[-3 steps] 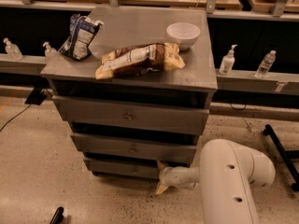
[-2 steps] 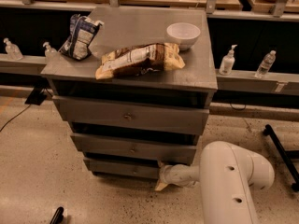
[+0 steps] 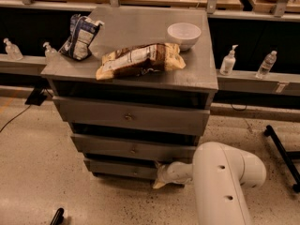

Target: Open bottom drawer

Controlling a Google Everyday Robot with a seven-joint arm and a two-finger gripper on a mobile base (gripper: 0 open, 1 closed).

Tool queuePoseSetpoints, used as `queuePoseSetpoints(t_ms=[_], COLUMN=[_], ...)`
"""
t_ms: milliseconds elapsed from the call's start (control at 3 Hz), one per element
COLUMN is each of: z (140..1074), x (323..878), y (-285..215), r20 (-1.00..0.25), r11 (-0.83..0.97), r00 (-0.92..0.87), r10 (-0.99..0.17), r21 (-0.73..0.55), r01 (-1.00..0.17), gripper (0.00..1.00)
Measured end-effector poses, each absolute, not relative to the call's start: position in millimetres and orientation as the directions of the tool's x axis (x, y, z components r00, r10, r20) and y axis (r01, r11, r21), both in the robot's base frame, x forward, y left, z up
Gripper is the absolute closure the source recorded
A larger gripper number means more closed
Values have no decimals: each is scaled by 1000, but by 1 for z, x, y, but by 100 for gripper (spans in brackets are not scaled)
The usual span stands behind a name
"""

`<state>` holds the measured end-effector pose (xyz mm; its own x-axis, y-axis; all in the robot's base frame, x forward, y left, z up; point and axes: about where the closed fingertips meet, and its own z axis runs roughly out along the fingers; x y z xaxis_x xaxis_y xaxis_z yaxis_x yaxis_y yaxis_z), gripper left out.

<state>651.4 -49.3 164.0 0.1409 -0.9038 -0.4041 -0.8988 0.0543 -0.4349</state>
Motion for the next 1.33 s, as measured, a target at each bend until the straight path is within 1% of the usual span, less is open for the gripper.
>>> queuePoseSetpoints(t_ms=[333,667,1000,1333], z=[156,151,155,155], x=[644,628,621,621], y=[-40,-30,-26,-26], r20=[-413,-427,-433,-433], r11=[17,-29,-49,-49], r00=[163,195,215,215], r10=[-896,-883,-875,-875], r21=[-399,-365,-364,-364], r01=[-917,-930,-930,-930], gripper=[25,34,30,35])
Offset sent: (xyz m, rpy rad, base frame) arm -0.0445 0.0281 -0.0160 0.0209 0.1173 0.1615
